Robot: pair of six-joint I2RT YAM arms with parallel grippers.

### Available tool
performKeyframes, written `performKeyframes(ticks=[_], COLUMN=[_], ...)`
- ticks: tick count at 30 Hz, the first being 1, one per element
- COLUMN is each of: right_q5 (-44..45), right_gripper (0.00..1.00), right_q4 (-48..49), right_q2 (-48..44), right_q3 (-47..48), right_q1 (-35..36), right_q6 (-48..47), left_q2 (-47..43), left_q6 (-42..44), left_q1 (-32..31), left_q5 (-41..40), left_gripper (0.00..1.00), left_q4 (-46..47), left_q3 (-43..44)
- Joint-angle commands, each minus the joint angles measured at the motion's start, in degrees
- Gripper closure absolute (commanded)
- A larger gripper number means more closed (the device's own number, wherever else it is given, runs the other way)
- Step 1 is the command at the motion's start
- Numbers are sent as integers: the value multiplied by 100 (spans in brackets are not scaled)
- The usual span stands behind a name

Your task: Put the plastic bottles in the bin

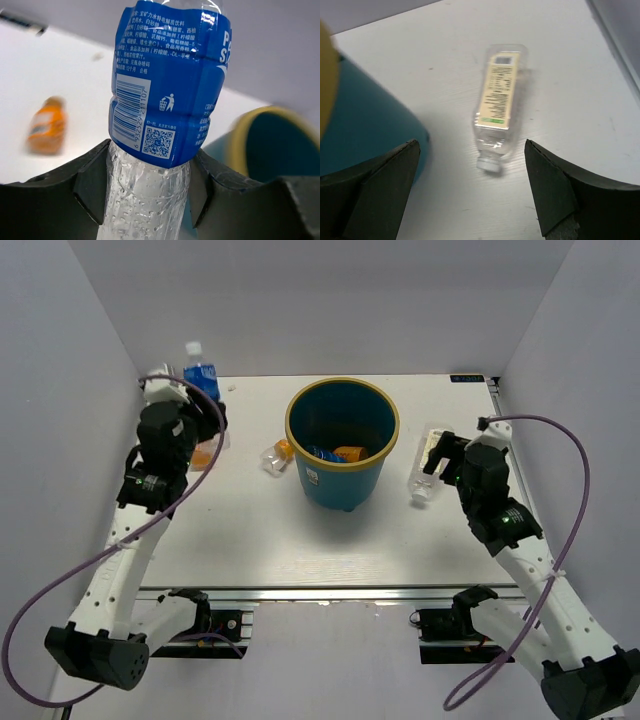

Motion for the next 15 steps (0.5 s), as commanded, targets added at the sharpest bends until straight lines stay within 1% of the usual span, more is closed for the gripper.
performKeyframes(ticks=[1, 2, 3, 4, 5, 6, 7, 8, 9, 11, 13, 14, 15], right_q5=[36, -113, -471, -666, -851, -1131, -1212, -1326, -1414, -1642, -1758, -1810, -1819], right_gripper=[11, 11, 11, 11, 11, 11, 11, 11, 11, 11, 11, 11, 11], right_q4=[-167, -168, -142, -89, 7, 43, 43, 17, -1, 17, 78, 87, 87], right_q2=[35, 35, 26, 26, 61, 87, 131, 201, 236, 272, 281, 298, 316], right_q3=[-122, -193, -263, -333, -456, -501, -501, -562, -571, -606, -677, -694, -703], right_q1=[-820, -1006, -1156, -1305, -1559, -1657, -1754, -1903, -1974, -2202, -2317, -2492, -2537], right_q6=[283, 319, 345, 346, 320, 311, 284, 258, 240, 223, 223, 231, 231], left_q2=[200, 324, 429, 552, 849, 1009, 1176, 1343, 1666, 1941, 2222, 2302, 2450], left_q6=[-378, -370, -309, -143, -72, 51, 252, 298, 446, 474, 527, 535, 570], left_q1=[-90, -239, -432, -939, -1257, -1521, -2020, -2216, -2558, -2788, -2947, -2983, -3044], left_q5=[1076, 1165, 1122, 930, 702, 570, 429, 314, 226, -247, -337, -337, -337], left_gripper=[55, 55, 55, 55, 55, 55, 55, 55, 55, 55, 28, 12, 2], left_q4=[333, 350, 403, 421, 404, 334, 298, 263, 193, 79, 104, 52, -35], left_q3=[1023, 1237, 1413, 1597, 1782, 2175, 2362, 2520, 2774, 2943, 2953, 2944, 3031])
